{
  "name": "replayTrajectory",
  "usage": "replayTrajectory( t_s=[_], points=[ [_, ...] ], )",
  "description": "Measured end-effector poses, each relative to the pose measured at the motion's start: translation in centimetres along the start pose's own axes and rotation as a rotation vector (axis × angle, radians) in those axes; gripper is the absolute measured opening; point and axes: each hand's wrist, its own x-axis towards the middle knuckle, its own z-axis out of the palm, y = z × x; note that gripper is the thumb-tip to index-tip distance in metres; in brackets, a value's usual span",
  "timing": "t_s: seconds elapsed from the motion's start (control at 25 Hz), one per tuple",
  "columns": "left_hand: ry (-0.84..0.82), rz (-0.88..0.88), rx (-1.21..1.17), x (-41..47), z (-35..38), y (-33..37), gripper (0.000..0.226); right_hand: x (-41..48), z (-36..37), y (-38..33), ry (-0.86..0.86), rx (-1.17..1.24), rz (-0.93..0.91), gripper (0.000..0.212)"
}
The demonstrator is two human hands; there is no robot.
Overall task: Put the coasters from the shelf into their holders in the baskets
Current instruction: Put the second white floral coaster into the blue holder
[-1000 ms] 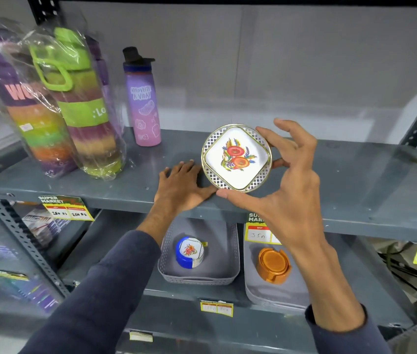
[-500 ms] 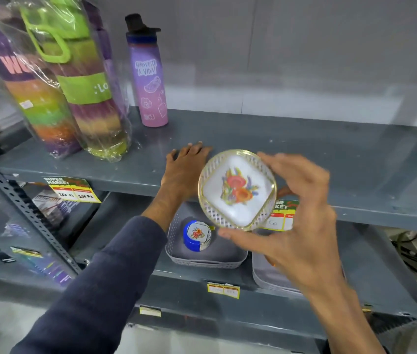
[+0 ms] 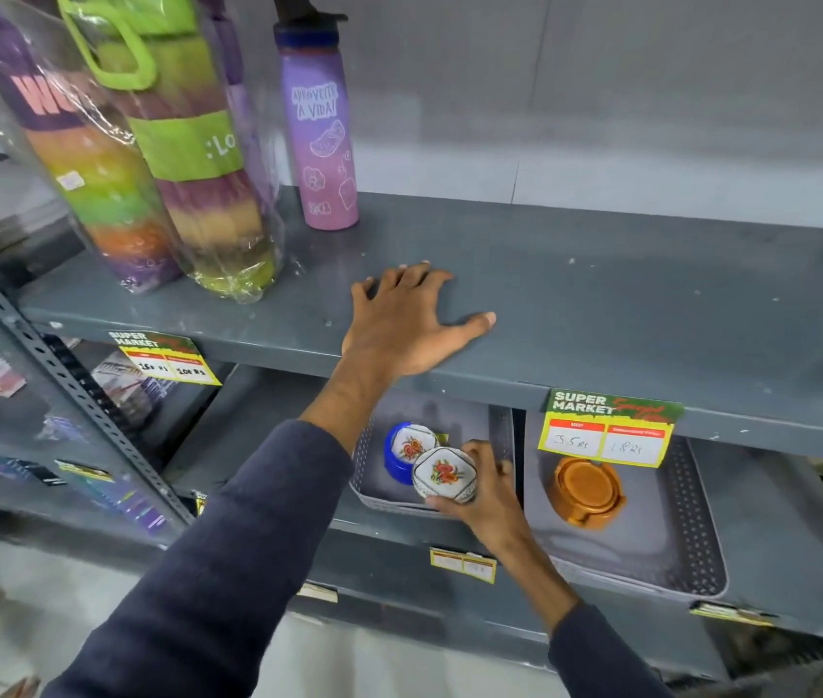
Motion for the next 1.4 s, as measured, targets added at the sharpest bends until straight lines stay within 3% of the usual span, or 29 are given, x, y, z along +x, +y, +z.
replayTrajectory(
  t_s=[0.2,0.48,0.72,0.96,1.2,1.4],
  points=[
    [0.023,0.013,0.005,0.2,0.1,-0.1,0.081,7.4,1.6,2.2,0.026,-0.048,0.083,0.098],
    [0.027,0.026,0.009,0.4,0.5,-0.3,0.083,11.3,3.2,2.9,-0.133,-0.086,0.112,0.086],
    [0.027,0.016,0.010,0.5,0.4,-0.2,0.084,11.1,5.3,1.4,-0.071,-0.035,0.137,0.091],
    [0.030,0.011,0.015,0.5,0.4,-0.2,0.083,10.7,6.8,-1.3,-0.063,-0.163,0.206,0.140],
    [0.026,0.003,0.015,0.6,0.5,-0.2,0.082,10.6,7.6,-1.5,-0.032,-0.262,0.173,0.099],
    [0.017,0.002,0.022,0.5,0.4,-0.1,0.082,10.7,7.6,-1.3,-0.052,-0.237,0.182,0.097]
  ],
)
